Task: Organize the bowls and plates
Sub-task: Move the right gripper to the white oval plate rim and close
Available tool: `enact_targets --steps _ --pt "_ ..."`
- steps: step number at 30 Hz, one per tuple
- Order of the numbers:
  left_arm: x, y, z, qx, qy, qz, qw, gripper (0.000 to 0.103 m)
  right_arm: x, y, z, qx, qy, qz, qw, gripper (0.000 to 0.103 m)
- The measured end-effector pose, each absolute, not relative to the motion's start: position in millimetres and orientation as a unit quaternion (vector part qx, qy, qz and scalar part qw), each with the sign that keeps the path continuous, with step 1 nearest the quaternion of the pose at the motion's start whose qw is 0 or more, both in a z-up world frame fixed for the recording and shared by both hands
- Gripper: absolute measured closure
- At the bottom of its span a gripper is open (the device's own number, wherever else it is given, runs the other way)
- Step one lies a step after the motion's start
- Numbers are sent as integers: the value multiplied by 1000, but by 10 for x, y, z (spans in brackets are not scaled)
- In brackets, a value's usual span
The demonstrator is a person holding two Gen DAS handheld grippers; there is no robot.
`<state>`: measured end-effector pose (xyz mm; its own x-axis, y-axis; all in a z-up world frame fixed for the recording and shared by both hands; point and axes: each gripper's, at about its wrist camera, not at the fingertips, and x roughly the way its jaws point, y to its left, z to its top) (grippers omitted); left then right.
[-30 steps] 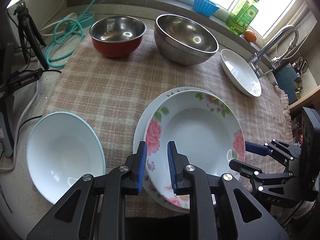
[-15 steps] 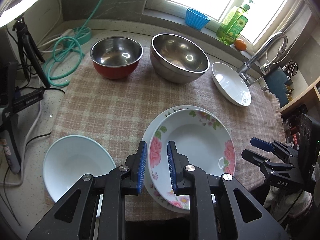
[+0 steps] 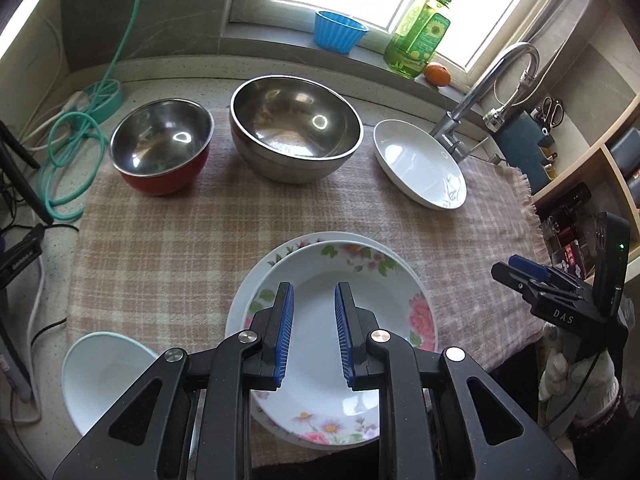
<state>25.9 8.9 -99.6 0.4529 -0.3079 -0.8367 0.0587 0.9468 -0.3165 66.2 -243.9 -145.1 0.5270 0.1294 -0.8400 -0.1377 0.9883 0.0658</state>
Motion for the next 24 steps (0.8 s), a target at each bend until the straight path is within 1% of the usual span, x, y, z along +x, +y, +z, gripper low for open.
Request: enact_targets --steps 3,7,11,17,23,24 --pt "343 -52 -964 -126 506 -104 847 85 878 -2769 -1453 32 489 76 868 35" --pt "482 -274 -967 -140 505 -84 848 85 1140 -3084 -1415 57 493 119 860 35" --pt "636 -536 -1010 -156 499 -74 849 85 1391 -3243 -1365 24 482 137 865 35" --pt "937 -898 -1127 -181 502 -58 844 85 1718 -3505 -1354 49 455 182 870 35" --pt "1235 -1063 -1202 -197 503 -41 841 85 2068 -3461 -1421 29 478 198 855 36" --pt "1278 -1081 -1221 -198 503 -40 840 85 2120 -3457 -1444 33 481 198 853 40"
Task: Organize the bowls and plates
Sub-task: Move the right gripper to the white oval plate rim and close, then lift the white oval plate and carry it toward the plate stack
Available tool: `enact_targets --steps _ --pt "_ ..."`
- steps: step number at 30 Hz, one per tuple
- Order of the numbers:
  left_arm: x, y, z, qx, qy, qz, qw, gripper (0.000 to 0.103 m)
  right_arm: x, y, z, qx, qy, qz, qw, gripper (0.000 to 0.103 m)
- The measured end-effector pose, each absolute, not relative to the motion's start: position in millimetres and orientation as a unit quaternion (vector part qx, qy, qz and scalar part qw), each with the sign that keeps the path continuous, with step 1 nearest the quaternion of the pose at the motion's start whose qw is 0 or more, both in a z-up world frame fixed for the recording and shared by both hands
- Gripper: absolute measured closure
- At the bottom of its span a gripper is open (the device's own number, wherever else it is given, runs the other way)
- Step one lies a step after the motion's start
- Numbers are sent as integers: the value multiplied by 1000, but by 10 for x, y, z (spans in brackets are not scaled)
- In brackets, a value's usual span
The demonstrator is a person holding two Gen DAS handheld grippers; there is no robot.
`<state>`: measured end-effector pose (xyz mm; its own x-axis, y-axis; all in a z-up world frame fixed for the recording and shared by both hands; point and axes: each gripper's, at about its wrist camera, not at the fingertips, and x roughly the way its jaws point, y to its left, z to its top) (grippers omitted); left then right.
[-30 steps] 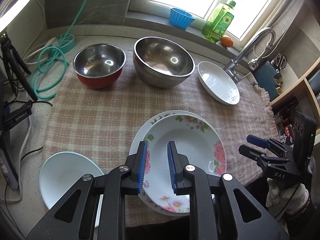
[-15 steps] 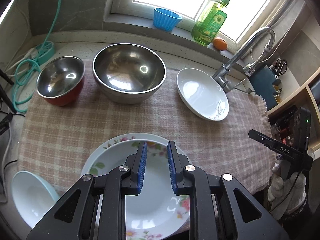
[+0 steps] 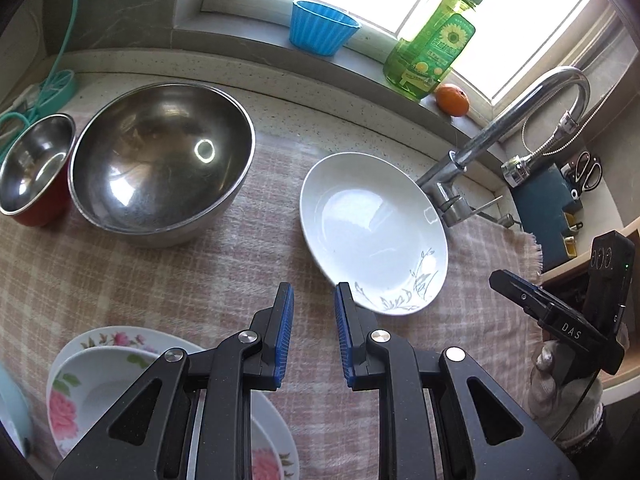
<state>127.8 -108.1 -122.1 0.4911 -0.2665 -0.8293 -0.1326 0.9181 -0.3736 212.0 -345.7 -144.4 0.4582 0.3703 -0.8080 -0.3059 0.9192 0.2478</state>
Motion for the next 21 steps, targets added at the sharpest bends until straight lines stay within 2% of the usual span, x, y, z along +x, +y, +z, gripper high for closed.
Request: enact_targets --steps 1,5,6,13,21 --pt "1325 -1092 -1244 -201 504 -36 839 85 2169 -3450 -1467 36 484 198 851 42" --pt "1500 -1097 -1359 -203 510 -21 835 85 2317 -3406 -1572 34 494 203 845 65" --pt "1541 -1092 -1390 -204 512 -20 834 85 2352 -3391 -1598 29 495 198 845 67" --pt "1762 -1061 -1527 -205 523 -7 827 85 2590 -3430 -1752 46 507 192 839 76" --pt "1990 -1062 -1616 -201 528 -4 825 85 2777 -3351 -1869 39 520 195 831 80"
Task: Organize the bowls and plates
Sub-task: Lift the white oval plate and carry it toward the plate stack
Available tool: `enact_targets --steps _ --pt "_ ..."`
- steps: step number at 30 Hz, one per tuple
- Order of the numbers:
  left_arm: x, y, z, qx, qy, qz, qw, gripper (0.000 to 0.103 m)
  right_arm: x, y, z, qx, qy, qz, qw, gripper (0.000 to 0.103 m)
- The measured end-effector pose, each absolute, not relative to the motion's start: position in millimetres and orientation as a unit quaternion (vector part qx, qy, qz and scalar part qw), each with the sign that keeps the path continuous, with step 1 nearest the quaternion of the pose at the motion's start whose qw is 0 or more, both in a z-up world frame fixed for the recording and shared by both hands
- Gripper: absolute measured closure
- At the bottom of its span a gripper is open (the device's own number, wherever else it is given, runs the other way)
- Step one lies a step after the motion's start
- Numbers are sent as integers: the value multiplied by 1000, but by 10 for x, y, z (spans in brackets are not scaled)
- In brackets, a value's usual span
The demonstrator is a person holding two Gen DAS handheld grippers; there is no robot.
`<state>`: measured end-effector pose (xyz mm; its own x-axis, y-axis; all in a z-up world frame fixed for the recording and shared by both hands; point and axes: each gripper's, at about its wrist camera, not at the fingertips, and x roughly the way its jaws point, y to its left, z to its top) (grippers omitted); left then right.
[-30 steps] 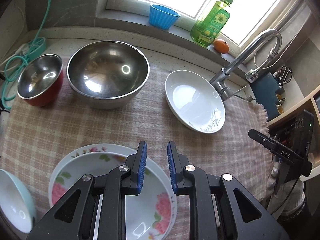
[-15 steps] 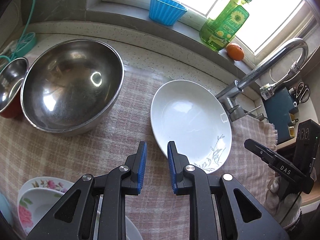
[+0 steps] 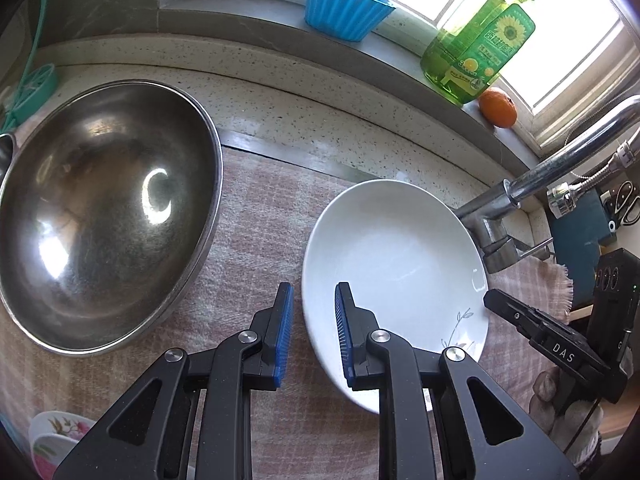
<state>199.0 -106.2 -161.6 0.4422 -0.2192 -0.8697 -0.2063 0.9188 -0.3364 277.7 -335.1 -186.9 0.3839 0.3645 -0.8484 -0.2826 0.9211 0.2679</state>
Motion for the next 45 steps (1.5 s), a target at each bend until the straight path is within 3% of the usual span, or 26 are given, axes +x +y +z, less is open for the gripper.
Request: enact_targets --steps 6,9,13,29,45 --pt "2053 -1066 -1682 -194 536 -6 821 85 2867 -3280 -1959 30 532 195 824 87" --pt "2071 -1049 -1707 -196 541 -10 818 91 2918 -3260 -2000 36 537 198 819 91" --pt "2103 -1063 -1720 -192 543 -13 817 92 2937 -3224 -2019 32 540 201 817 95" --pt "2050 -1097 -1637 -184 543 -32 819 92 2719 -3265 -1910 50 541 187 819 95" --pt "1526 -705 -1163 -178 512 -84 836 92 1906 -2940 -1435 63 512 180 838 95"
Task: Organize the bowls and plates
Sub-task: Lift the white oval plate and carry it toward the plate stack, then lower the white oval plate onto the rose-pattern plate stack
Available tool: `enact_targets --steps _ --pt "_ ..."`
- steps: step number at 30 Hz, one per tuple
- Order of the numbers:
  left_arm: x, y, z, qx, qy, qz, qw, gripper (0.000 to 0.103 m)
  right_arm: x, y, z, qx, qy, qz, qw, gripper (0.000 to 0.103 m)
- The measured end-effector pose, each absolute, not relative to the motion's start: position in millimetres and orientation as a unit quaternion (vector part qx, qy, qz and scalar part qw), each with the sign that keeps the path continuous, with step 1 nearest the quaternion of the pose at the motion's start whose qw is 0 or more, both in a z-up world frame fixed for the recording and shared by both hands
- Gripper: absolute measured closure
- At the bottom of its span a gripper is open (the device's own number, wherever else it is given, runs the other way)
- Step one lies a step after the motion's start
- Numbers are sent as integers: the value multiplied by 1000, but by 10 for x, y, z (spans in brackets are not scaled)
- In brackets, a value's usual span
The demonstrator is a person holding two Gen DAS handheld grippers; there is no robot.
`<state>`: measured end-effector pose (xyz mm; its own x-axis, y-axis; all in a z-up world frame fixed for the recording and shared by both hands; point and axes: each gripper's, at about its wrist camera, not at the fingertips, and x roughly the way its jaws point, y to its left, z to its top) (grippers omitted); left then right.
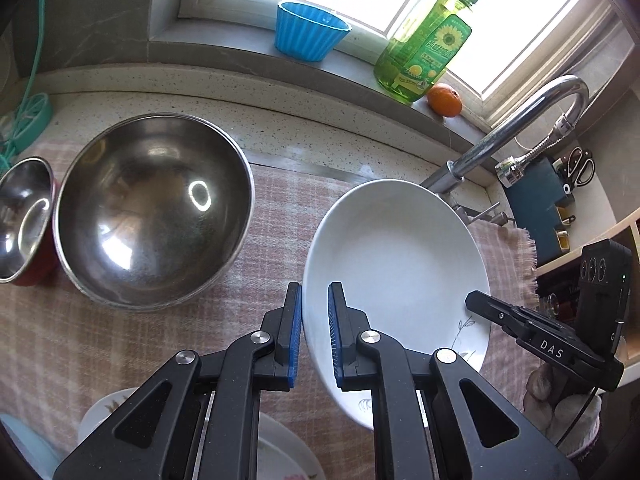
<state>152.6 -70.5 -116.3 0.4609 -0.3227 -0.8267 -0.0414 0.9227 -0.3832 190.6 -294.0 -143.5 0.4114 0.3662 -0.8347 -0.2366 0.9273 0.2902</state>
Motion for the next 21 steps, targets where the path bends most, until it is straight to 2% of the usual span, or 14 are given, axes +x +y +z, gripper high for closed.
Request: enact_targets --steps 12,21 --pt "893 -110 -963 -170 508 -92 839 92 1143 -2341 -1411 65 516 199 831 95" --pt "514 169 -1069 -176 524 -89 829 92 766 -2013 -1575 59 533 202 820 95"
